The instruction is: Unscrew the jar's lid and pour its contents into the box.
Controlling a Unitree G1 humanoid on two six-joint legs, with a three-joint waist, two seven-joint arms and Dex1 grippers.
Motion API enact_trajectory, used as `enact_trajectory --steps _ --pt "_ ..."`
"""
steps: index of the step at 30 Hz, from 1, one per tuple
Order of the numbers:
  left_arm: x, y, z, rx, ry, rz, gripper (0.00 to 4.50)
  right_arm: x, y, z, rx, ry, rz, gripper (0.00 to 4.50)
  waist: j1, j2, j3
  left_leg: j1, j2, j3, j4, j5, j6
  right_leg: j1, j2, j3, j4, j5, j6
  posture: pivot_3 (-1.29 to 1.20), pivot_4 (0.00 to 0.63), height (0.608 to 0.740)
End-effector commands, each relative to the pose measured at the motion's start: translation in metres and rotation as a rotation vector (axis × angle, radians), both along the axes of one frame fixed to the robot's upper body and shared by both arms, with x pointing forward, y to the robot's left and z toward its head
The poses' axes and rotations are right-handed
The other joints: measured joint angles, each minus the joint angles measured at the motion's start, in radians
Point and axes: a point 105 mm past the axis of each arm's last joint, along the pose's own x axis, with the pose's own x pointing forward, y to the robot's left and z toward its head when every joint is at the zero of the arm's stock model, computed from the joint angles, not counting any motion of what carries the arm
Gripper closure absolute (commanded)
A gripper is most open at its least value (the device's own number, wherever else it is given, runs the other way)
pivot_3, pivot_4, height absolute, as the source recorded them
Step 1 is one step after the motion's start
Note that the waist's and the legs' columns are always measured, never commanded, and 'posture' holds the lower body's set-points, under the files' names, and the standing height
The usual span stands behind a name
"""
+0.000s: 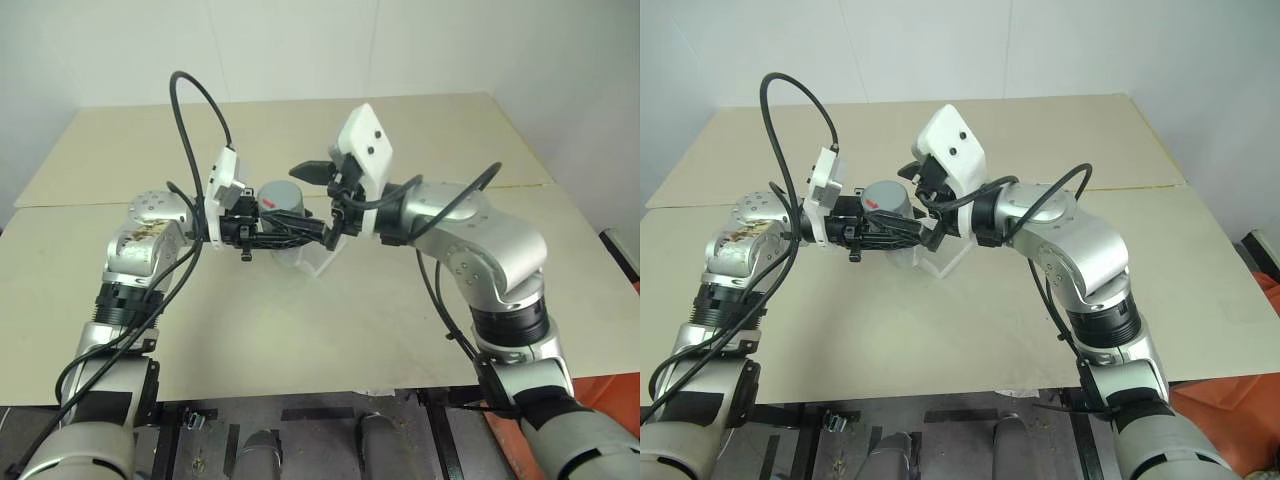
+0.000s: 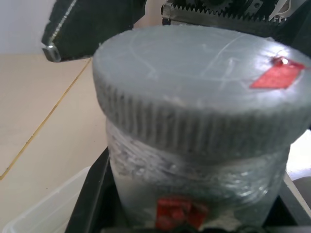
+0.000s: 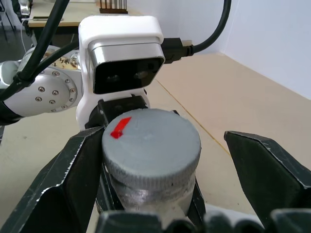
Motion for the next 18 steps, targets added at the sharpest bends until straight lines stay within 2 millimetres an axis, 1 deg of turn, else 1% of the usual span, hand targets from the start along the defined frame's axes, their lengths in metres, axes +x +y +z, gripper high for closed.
enact_trajectory --steps 1,4,11,15,18 --pt "-0.008 -0.001 0.009 0.001 -0.056 -0.029 2.59 0.003 -0.001 0.018 0.036 -0.073 -0.025 0.06 0.0 0.0 0.0 0.0 0.0 0.0 0.0 0.0 0.0 0.0 0.0 0.0 0.0 0.0 0.0 0.0 0.15 0.74" --pt "-0.01 0.002 0.01 0.004 -0.056 -0.028 2.59 0.009 -0.009 0.018 0.044 -0.065 -0.048 0.06 0.0 0.0 0.0 0.0 0.0 0.0 0.0 0.0 0.0 0.0 0.0 0.0 0.0 0.0 0.0 0.0 0.15 0.74" --pt "-0.014 0.012 0.01 0.02 -0.057 -0.023 2.59 0.027 -0.049 0.018 0.054 -0.057 -0.18 0.06 0.0 0.0 0.0 0.0 0.0 0.0 0.0 0.0 0.0 0.0 0.0 0.0 0.0 0.0 0.0 0.0 0.15 0.74" --pt "-0.017 0.015 0.01 0.017 -0.054 -0.026 2.59 0.031 -0.072 0.018 0.08 -0.052 -0.246 0.06 0.0 0.0 0.0 0.0 0.0 0.0 0.0 0.0 0.0 0.0 0.0 0.0 0.0 0.0 0.0 0.0 0.15 0.74" --pt "-0.017 0.017 0.009 0.019 -0.052 -0.022 2.59 0.032 -0.08 0.017 0.09 -0.048 -0.268 0.06 0.01 0.0 0.0 0.0 0.0 0.0 0.0 0.0 0.0 0.001 0.0 0.0 -0.001 0.0 0.0 0.0 0.15 0.74"
